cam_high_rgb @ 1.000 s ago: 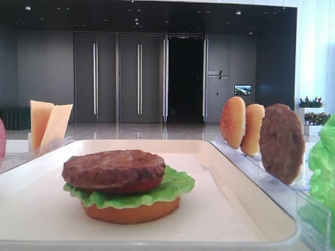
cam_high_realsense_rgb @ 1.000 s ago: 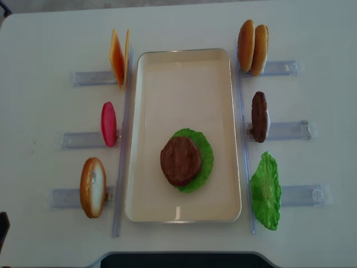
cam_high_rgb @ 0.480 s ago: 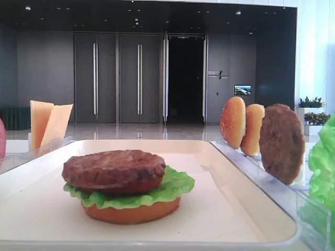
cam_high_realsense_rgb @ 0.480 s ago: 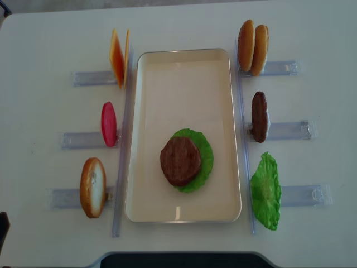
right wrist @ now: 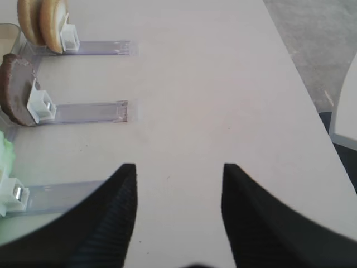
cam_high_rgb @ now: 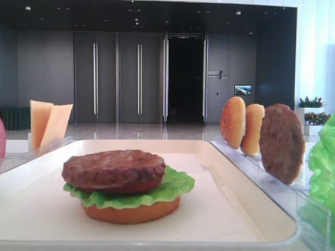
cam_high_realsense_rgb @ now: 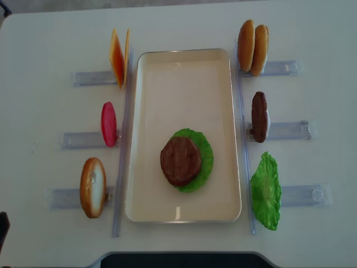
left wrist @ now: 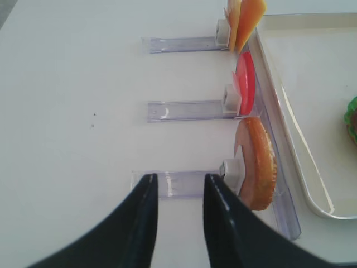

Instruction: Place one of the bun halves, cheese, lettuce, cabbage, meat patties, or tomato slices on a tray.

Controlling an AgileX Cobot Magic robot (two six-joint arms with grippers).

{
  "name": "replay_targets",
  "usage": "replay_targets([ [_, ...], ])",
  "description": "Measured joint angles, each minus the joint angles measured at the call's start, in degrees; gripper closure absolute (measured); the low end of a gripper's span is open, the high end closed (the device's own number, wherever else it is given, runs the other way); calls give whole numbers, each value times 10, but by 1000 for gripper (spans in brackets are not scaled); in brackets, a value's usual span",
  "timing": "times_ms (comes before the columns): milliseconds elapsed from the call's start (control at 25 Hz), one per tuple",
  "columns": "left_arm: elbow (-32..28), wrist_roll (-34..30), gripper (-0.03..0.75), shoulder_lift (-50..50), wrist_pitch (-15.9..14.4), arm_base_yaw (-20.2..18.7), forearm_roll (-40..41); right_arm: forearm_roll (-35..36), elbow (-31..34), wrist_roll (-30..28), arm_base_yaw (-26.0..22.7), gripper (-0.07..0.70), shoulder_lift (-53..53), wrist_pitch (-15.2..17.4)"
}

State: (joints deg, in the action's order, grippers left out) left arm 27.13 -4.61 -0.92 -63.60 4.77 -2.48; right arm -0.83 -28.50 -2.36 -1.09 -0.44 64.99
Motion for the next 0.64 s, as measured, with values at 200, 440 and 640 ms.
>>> replay_targets([
  [200,0,1,496,0,0,0,0,0,0,0,0,269,0,0],
  [440,0,1,496,0,0,0,0,0,0,0,0,269,0,0],
  [640,0,1,496,0,0,0,0,0,0,0,0,270,0,0],
])
